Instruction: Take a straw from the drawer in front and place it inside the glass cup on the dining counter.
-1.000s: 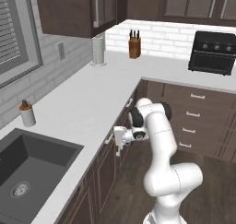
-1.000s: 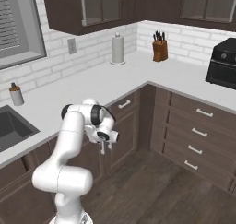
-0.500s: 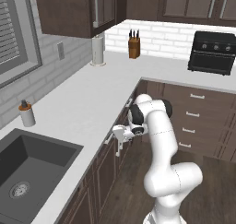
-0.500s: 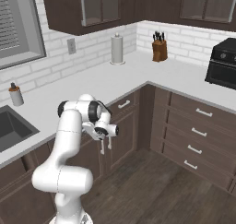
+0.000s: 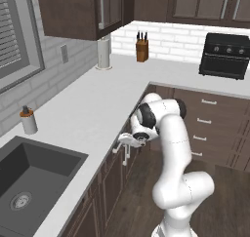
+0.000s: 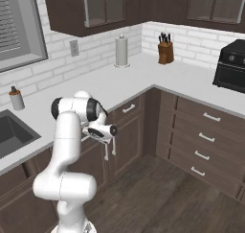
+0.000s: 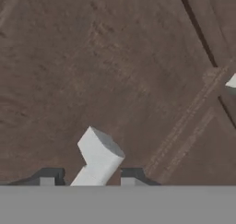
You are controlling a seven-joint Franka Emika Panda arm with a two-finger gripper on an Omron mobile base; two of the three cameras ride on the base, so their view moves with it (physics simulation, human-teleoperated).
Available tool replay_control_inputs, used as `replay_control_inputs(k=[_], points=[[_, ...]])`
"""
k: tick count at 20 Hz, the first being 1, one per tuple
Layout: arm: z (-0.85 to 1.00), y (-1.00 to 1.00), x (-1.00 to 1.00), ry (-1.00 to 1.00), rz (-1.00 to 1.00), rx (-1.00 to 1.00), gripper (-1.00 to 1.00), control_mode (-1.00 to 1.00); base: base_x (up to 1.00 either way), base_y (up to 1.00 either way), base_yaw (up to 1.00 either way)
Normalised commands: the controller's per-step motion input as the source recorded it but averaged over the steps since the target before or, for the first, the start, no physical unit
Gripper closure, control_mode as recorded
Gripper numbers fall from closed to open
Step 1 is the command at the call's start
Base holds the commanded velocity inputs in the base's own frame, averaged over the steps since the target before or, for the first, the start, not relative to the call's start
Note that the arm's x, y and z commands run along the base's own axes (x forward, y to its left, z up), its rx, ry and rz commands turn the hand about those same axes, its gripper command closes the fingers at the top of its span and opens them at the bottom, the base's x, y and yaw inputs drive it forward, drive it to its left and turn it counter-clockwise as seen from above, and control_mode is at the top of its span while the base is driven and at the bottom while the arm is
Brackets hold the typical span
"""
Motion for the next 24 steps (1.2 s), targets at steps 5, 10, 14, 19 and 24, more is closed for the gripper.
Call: replay_control_inputs(k=[5, 10, 14, 19, 24], points=[[-0.38, -0.39, -1.0, -0.07, -0.33, -0.48, 1.0, -1.0, 0.0, 0.0, 0.0], [-0.23, -1.0, -1.0, 0.0, -0.15, -0.29, 1.0, -1.0, 0.0, 0.0, 0.0], [-0.3, -1.0, -1.0, 0.0, -0.08, -0.17, 1.0, -1.0, 0.0, 0.0, 0.0], [-0.16, -1.0, -1.0, 0.03, -0.03, -0.07, 1.0, -1.0, 0.0, 0.0, 0.0], [0.77, -0.9, -1.0, -0.08, 0.0, 0.15, 1.0, -1.0, 0.0, 0.0, 0.0]])
